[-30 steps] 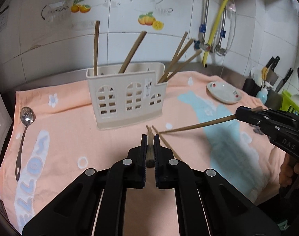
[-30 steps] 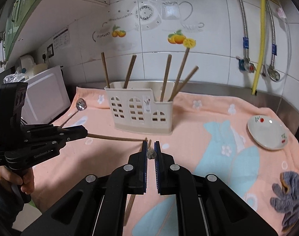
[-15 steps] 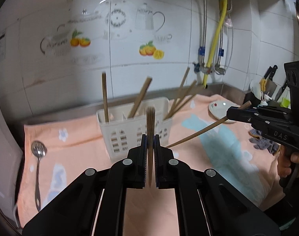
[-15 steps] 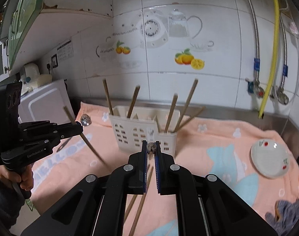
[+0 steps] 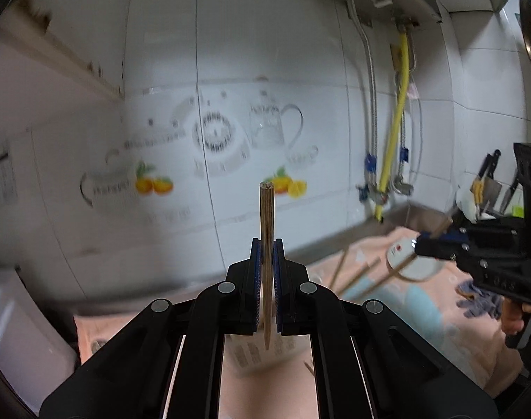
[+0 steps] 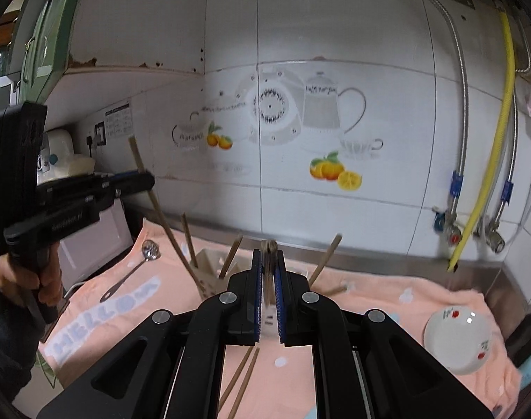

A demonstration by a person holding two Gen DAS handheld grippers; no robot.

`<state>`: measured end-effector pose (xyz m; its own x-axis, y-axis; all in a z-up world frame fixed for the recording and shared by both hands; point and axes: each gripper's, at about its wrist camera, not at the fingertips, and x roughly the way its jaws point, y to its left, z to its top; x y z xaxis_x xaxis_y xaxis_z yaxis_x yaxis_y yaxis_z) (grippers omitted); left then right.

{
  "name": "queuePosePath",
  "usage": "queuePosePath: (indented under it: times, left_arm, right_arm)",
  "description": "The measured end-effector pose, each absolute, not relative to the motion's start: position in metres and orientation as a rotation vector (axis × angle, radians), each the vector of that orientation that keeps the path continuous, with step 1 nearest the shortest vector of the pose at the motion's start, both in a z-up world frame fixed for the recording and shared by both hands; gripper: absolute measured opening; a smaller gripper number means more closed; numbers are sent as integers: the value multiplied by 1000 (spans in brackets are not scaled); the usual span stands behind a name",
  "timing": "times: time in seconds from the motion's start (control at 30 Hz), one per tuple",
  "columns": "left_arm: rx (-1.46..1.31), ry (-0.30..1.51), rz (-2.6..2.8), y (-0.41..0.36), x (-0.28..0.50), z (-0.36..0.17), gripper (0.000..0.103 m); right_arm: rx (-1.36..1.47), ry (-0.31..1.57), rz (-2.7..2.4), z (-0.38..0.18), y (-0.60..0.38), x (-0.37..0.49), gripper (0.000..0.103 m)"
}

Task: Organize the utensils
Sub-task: 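Raise the left tool's chopstick into the white holder while the right tool inserts its chopstick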

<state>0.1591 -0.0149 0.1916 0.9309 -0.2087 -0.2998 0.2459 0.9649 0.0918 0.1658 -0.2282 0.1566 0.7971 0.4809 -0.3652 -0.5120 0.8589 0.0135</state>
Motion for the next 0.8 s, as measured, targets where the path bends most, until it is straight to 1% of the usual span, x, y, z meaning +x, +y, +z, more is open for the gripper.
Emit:
queuePosePath:
  times: [0.2, 0.53, 0.63, 0.8]
  left_arm:
    - [166, 248, -166, -17, 184, 203, 5]
    - [111, 387, -174, -2, 223, 157, 5]
    - [111, 401, -180, 0, 225, 151, 5]
    - [121, 412, -189, 1, 224, 146, 6]
  right_arm:
    - [-92, 355, 526, 168, -220, 183, 7]
    - [-68, 308, 511, 188, -209, 214, 6]
    - [-55, 308, 502, 185, -204, 226, 6]
    - [-45, 356, 487, 166, -193, 249, 6]
